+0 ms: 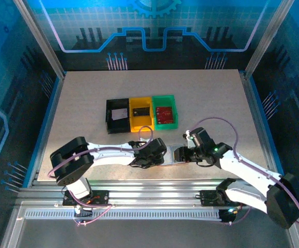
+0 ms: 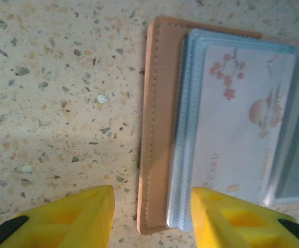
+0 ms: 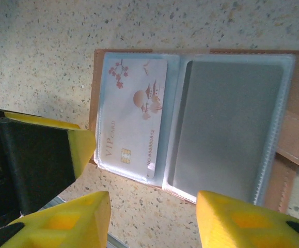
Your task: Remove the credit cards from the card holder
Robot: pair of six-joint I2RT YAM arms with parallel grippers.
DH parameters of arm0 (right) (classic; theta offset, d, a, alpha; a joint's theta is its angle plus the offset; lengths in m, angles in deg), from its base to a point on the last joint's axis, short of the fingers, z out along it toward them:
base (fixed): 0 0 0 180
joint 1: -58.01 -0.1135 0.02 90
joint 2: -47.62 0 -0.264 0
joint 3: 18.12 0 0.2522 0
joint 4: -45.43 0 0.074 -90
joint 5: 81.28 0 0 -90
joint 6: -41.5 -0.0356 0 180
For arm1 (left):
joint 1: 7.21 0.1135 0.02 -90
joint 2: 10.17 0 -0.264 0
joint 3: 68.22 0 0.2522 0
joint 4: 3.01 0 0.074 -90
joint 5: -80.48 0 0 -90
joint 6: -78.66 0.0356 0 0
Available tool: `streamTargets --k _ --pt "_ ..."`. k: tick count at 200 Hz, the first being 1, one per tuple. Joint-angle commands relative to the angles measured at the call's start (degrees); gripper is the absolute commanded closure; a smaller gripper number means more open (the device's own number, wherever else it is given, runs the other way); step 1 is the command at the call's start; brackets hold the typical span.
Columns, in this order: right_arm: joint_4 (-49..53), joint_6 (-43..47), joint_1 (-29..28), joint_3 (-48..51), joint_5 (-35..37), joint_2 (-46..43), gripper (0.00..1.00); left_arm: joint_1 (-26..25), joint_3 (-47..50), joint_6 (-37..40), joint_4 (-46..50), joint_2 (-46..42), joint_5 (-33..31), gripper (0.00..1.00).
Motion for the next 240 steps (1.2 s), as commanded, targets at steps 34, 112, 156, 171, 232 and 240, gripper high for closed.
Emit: streamTargets --k 34,112,156,171,232,240 --pt "-6.1 -2.3 -1.9 -1.8 0.1 5.7 0.59 -0.4 0.0 -1.8 1.0 3.1 -0.8 0.57" --pt "-13.6 -2.2 -2.7 -1.6 0.3 10.9 0.61 -1.4 0.4 -2.7 1.3 7.1 0.0 0.57" --pt "-16.2 -1.7 -2.7 -1.4 1.1 14.1 0.63 -2.6 0.6 -3.7 -0.3 9.8 0.6 0.57" --pt "-17.6 -1.7 -2.7 -1.4 0.5 15.6 0.65 -3.0 0.8 -4.2 -1.3 11.0 1.0 0.57" --pt "-22.2 -1.4 -2.9 0.2 0.3 17.6 0.69 -4.4 2.1 -5.4 -4.0 13.9 1.5 0.57" --pt "-22.8 -1.2 -2.9 0.6 0.4 17.9 0.69 -4.4 2.5 -5.5 -4.3 14.1 1.5 0.57"
